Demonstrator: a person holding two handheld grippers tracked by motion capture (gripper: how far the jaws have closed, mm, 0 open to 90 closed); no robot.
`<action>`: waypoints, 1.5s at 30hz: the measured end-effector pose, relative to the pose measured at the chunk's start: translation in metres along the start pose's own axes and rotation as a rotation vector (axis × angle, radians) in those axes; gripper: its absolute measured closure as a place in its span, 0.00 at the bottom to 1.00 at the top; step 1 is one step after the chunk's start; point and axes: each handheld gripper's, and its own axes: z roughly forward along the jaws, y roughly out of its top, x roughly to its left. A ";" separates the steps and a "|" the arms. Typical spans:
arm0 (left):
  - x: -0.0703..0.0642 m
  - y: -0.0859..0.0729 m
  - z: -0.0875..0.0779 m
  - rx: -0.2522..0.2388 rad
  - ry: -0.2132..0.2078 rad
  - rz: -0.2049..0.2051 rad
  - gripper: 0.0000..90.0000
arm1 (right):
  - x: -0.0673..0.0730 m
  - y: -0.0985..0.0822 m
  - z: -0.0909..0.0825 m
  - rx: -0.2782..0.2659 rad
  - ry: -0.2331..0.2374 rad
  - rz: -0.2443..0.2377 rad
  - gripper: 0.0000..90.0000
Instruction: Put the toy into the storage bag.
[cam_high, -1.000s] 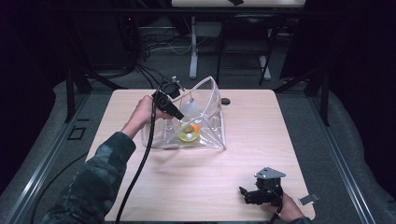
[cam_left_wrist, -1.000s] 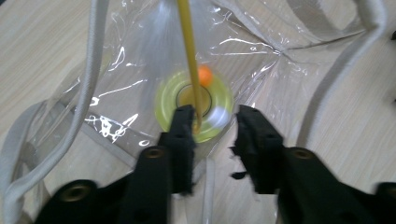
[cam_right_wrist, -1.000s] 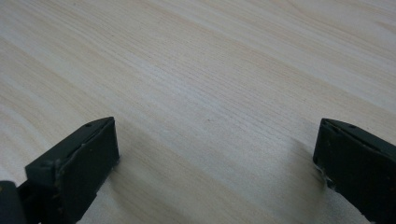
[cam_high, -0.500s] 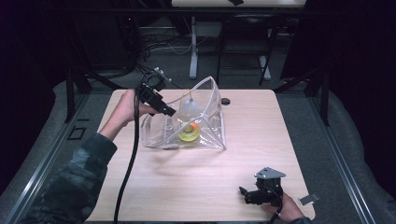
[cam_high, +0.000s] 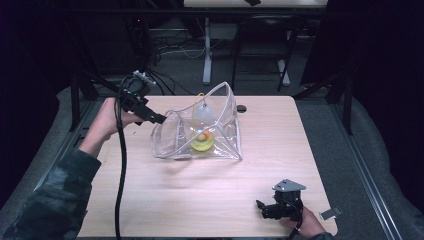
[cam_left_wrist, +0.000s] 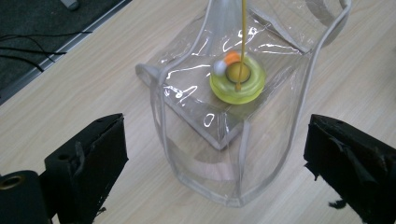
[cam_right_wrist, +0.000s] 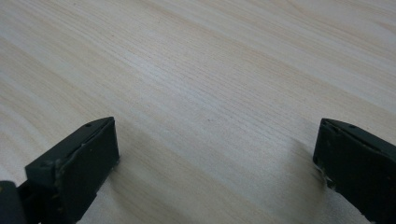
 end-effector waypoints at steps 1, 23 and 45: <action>0.002 -0.004 -0.002 -0.004 0.001 -0.007 0.06 | 0.000 0.000 0.000 0.000 -0.003 0.000 0.00; 0.026 -0.085 -0.003 0.003 0.014 -0.146 0.00 | 0.000 0.000 0.000 0.002 -0.004 -0.003 0.00; 0.018 -0.167 0.026 -0.026 0.042 -0.287 0.00 | 0.000 0.000 0.000 0.002 0.003 -0.001 0.00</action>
